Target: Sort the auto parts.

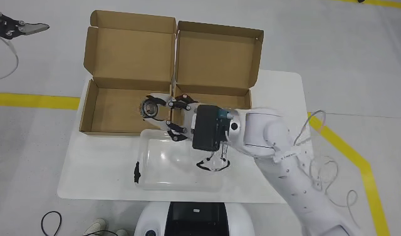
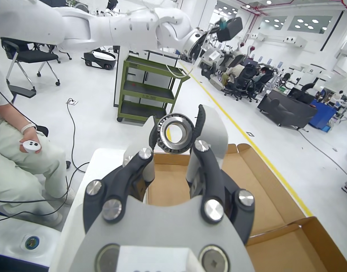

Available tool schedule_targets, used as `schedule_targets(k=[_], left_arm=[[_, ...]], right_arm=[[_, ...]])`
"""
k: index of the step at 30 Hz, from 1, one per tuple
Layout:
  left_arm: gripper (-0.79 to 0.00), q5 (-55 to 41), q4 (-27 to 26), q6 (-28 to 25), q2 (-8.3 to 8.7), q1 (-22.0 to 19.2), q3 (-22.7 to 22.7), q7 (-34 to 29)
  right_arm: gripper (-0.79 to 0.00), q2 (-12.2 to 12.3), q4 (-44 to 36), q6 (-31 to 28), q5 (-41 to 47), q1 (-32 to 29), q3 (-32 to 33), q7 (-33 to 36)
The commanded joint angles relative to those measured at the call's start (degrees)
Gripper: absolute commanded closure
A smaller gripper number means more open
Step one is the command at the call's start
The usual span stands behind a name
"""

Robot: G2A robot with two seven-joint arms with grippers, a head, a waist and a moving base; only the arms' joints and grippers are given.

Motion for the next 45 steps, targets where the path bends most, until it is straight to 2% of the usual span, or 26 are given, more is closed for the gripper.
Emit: schedule_targets(k=[1, 13, 20, 29, 40, 45], left_arm=[[-0.785, 0.0, 0.0, 0.0, 0.0, 0.0, 0.0, 0.0], [-0.785, 0.0, 0.0, 0.0, 0.0, 0.0, 0.0, 0.0], [-0.785, 0.0, 0.0, 0.0, 0.0, 0.0, 0.0, 0.0], [-0.785, 0.0, 0.0, 0.0, 0.0, 0.0, 0.0, 0.0], [-0.785, 0.0, 0.0, 0.0, 0.0, 0.0, 0.0, 0.0], [-0.785, 0.0, 0.0, 0.0, 0.0, 0.0, 0.0, 0.0]], right_arm=[[0.0, -0.18, 1.67, 0.72, -0.95, 0.22, -1.09, -0.43], [0.0, -2.1, 13.14, 7.5, -5.05, 3.33, -8.17, -0.27], [0.0, -4.19, 21.27, 12.06, -4.17, 6.3, -12.51, -0.62], [0.0, -8.11, 33.51, 16.83, -1.73, 12.02, -17.75, -1.93], [0.0, -14.11, 47.73, 21.69, 2.63, 17.53, -22.96, -2.92], [0.0, -16.98, 54.0, 24.43, 4.46, 19.82, -24.48, -0.91]])
